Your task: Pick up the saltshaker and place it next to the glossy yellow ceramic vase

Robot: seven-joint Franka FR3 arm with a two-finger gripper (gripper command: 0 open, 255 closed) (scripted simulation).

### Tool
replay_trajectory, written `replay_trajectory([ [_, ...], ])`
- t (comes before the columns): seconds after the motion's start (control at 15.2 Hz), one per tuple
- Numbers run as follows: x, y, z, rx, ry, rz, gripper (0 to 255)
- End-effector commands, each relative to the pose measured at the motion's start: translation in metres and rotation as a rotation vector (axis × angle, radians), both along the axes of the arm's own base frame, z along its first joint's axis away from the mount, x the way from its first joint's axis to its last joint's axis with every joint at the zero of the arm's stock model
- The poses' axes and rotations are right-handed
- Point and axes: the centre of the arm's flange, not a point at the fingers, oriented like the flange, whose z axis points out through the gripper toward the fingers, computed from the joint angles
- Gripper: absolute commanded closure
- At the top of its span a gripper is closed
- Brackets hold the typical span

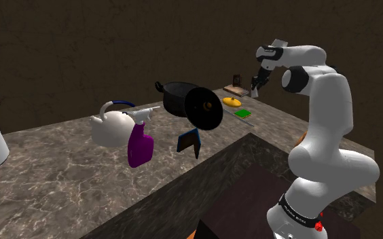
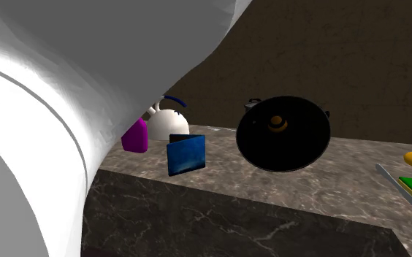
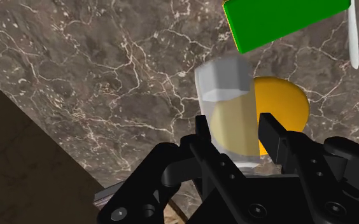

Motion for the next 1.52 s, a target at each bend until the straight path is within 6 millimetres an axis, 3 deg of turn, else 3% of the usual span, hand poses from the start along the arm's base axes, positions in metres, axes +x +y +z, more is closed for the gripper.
replay_trajectory([
  [0.0,-0.001,-0.001,-0.011,-0.001,0.000,0.000,255],
  [1.32,-0.001,-0.001,-0.118,-0.001,0.000,0.000,255],
  [1.45,-0.001,-0.001,-0.118,-0.001,0.000,0.000,255],
])
